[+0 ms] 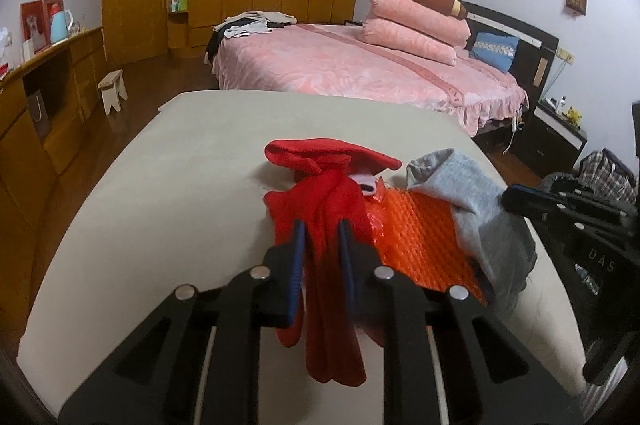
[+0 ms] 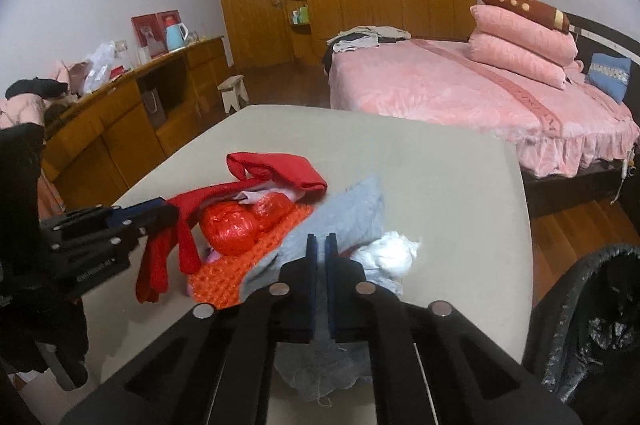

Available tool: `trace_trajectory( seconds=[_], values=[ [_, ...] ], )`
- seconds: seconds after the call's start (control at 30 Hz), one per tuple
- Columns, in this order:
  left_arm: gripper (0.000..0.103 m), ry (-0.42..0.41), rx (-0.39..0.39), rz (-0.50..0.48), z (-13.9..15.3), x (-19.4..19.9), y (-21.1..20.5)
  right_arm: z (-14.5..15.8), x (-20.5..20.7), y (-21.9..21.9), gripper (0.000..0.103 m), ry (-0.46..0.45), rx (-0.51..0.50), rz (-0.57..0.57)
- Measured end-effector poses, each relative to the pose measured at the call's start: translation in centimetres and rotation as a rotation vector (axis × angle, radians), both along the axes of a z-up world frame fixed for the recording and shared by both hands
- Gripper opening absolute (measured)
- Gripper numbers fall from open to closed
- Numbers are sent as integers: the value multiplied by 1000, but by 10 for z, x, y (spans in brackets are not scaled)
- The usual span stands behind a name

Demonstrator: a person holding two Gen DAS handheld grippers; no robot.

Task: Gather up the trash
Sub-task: 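Grasp the red glove with the left tool while the right tool holds the grey cloth, then carry the red glove and grey cloth over the bin and open both tools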

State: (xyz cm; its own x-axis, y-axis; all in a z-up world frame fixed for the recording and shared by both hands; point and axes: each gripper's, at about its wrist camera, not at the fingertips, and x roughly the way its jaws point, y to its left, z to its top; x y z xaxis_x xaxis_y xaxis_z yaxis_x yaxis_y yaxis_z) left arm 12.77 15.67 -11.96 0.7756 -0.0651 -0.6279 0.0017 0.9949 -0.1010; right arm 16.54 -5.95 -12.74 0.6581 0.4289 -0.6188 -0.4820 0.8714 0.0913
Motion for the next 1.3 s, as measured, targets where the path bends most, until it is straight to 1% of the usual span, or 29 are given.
trace_trajectory(
  seconds=[0.1,0.13,0.17,0.2,0.23,0.27,0.33,0.43,0.5,0.53,0.57,0.63,0.7,0.77,0.8,0.87,0.93,1.1,1.13,1.3],
  values=[
    [20,21,-3,9,-6,4,1,-8,4,5,5,23,-40,-5],
    [22,29,-8,12,-8,5,3,-10,4,6,7,32,-48,-11],
    [27,33,-9,19,-10,5,4,-11,4,6,13,36,-49,-18],
    [32,36,-9,21,-11,6,5,-11,3,5,17,39,-46,-21],
    [39,39,-10,22,-13,7,6,-10,2,4,23,38,-38,-31],
    [40,41,-12,21,-14,8,7,-9,1,3,25,34,-33,-34],
    [39,47,-20,19,-16,10,9,-7,-1,5,27,30,-23,-28],
    [23,53,-36,12,-18,12,11,-6,-5,14,31,29,-24,-2],
    [21,48,-35,11,-17,10,12,-8,-7,18,33,41,-22,14],
    [20,47,-35,9,-17,9,12,-9,-8,21,38,44,-26,21],
    [20,47,-34,8,-17,8,13,-11,-9,25,46,44,-40,21],
    [20,45,-33,8,-16,7,14,-14,-11,30,48,42,-66,18],
    [19,41,-36,10,-16,7,14,-17,-11,33,46,43,-89,15],
    [18,33,-38,11,-12,6,15,-20,-8,35,29,42,-123,5],
    [18,26,-36,10,-10,6,15,-21,-7,35,25,47,-127,1],
    [16,17,-34,7,-6,5,14,-22,-4,31,9,65,-115,-2],
    [15,11,-28,4,-3,3,12,-18,-5,29,3,63,-96,4],
    [14,-14,-41,7,10,0,10,4,-9,23,3,15,-37,23],
    [14,-21,-44,8,13,-1,10,11,-9,19,3,6,-12,23],
    [14,-75,-47,3,38,-8,9,36,-7,9,3,-11,77,22]
  ],
)
